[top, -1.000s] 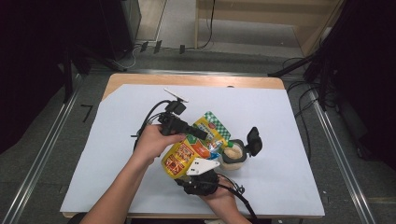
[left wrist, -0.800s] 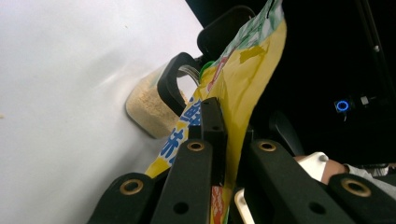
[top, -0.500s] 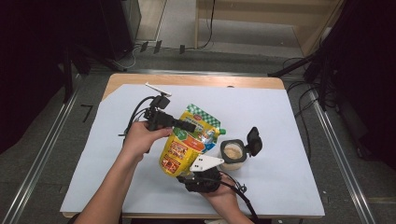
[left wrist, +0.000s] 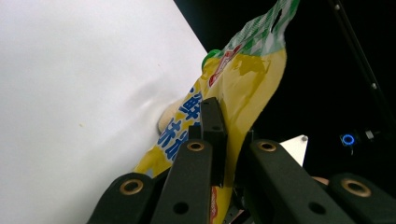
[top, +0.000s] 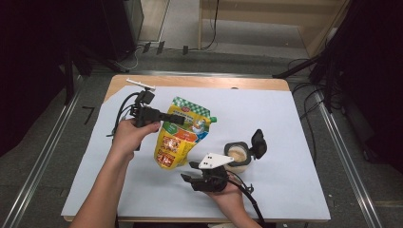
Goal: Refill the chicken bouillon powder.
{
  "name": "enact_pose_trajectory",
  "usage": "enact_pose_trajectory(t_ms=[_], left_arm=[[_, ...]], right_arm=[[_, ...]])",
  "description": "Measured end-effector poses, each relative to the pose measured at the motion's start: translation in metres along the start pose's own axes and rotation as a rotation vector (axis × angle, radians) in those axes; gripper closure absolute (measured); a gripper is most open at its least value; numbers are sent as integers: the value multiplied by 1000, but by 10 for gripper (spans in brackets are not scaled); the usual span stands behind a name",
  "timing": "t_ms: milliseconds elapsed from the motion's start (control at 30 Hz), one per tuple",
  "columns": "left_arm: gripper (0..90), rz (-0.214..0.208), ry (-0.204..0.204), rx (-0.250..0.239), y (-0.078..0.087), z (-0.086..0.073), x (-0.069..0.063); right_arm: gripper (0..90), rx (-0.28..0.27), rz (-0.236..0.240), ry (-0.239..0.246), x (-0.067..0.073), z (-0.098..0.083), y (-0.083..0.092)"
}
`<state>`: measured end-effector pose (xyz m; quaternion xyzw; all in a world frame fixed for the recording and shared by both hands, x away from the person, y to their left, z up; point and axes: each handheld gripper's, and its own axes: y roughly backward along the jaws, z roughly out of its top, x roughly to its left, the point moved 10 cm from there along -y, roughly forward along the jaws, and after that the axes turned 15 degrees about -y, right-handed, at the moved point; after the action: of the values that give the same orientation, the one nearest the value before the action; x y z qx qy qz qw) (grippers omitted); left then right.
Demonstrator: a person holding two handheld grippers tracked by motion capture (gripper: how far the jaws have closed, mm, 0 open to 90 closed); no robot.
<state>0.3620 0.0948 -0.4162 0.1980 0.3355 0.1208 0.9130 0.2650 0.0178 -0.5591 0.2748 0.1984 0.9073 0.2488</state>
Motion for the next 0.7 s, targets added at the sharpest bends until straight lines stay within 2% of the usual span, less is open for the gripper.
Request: enact_pose_trajectory(t_ms=[100,167,300,367,400,467,500,567,700], left_arm=[[900,15,2,-13,5,1,5],[900,48,8,-27,11,2,12],[899,73,12,-47,16,3,20],[898,106,16,-59,19,4,28],[897,106,16,-59,19,4,28],[898,156,18,-49,22,2,38],[897,166,17,-50,22,2,40],[895,179,12,-54,23,2,44],[890,180,10,-75,23,6,49]], right_arm=[[485,-3,-1,9,0,0,-1],[481,0,5,16,0,-1,-1],[482,1,1,19,-1,-1,-2],[482,1,-3,21,-1,-2,-2],[483,1,-5,30,-2,-2,-2],[493,8,-6,31,-1,-3,-2],[496,10,-6,27,-1,-3,-2],[496,20,-3,13,-2,-5,-2],[485,25,-5,5,-2,-6,-2]])
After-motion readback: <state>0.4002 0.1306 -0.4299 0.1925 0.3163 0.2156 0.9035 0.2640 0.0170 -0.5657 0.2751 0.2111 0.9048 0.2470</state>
